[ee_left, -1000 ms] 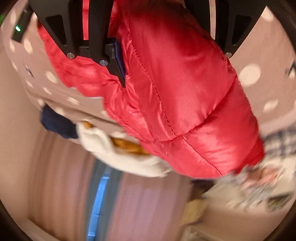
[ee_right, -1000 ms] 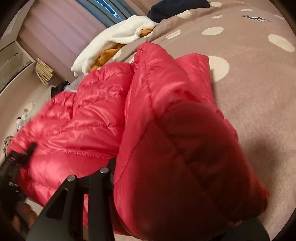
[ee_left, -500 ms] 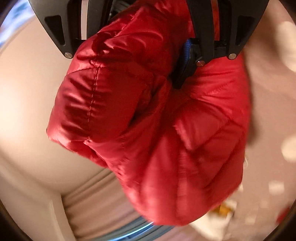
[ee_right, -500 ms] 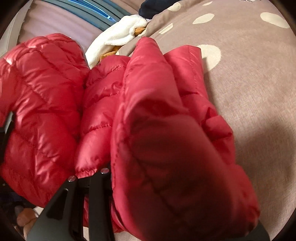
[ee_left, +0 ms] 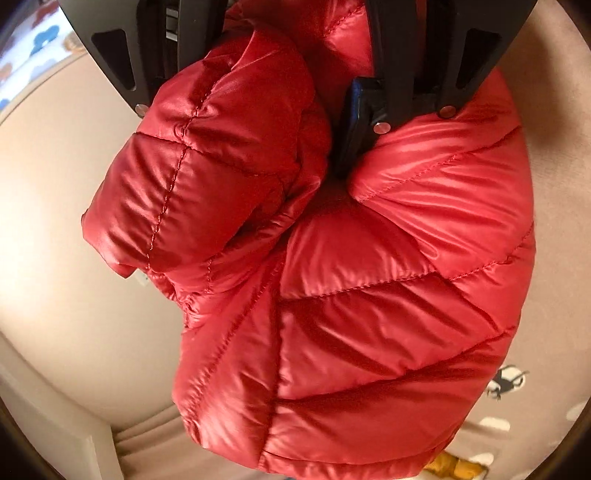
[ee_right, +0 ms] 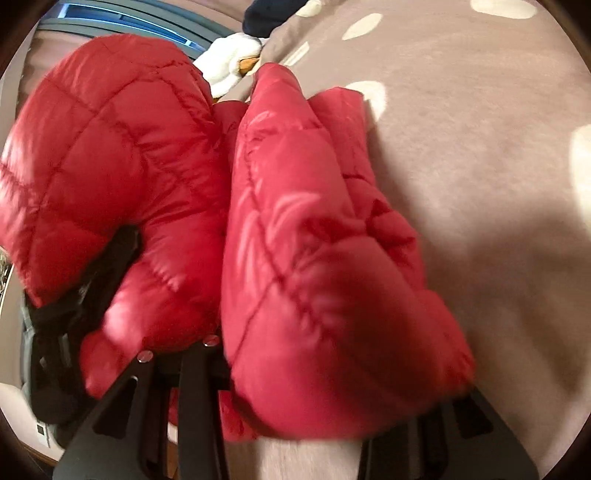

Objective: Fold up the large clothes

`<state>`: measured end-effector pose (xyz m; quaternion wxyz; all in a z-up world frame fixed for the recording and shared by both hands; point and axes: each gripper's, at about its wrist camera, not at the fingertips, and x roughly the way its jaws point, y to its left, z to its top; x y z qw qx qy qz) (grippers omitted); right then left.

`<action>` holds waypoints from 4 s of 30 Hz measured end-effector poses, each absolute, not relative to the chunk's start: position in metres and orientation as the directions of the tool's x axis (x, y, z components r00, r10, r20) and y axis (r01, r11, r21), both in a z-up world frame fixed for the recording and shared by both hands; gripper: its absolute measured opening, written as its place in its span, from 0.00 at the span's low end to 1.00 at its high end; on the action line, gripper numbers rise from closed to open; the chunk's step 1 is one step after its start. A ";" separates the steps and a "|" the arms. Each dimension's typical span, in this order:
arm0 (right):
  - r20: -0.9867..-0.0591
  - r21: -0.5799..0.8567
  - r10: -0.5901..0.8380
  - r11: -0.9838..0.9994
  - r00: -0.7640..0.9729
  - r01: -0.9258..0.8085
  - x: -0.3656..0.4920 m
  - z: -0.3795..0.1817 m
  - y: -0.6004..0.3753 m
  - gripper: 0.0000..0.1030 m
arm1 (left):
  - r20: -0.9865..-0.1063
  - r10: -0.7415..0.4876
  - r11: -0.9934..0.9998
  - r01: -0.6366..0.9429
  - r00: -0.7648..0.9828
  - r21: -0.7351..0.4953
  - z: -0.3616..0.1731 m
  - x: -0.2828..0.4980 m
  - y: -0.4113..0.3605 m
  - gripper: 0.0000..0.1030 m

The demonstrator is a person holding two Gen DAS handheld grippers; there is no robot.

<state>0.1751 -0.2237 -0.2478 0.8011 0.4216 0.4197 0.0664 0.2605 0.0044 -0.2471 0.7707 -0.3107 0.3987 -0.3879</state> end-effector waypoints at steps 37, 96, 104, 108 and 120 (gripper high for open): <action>-0.585 0.598 0.151 0.744 0.797 0.299 0.133 -0.155 -0.291 0.74 | -0.462 -0.765 0.631 0.376 0.449 -0.679 -0.228 0.208 0.000 0.45; -0.502 0.596 0.225 0.790 0.835 0.145 0.136 -0.121 -0.258 0.95 | -0.555 -0.728 0.650 0.147 0.402 -0.746 -0.280 0.234 -0.007 0.99; -0.535 0.623 0.237 0.759 0.811 0.189 0.155 -0.134 -0.266 0.97 | -0.581 -0.685 0.695 0.154 0.439 -0.702 -0.274 0.229 -0.011 1.00; -0.582 0.572 0.185 0.785 0.792 0.237 0.168 -0.146 -0.267 0.44 | -0.575 -0.675 0.699 0.150 0.462 -0.699 -0.275 0.239 -0.015 1.00; -0.687 0.432 0.138 0.867 0.713 0.249 0.169 -0.171 -0.263 0.28 | -0.622 -0.549 0.801 0.141 0.558 -0.581 -0.249 0.206 -0.005 1.00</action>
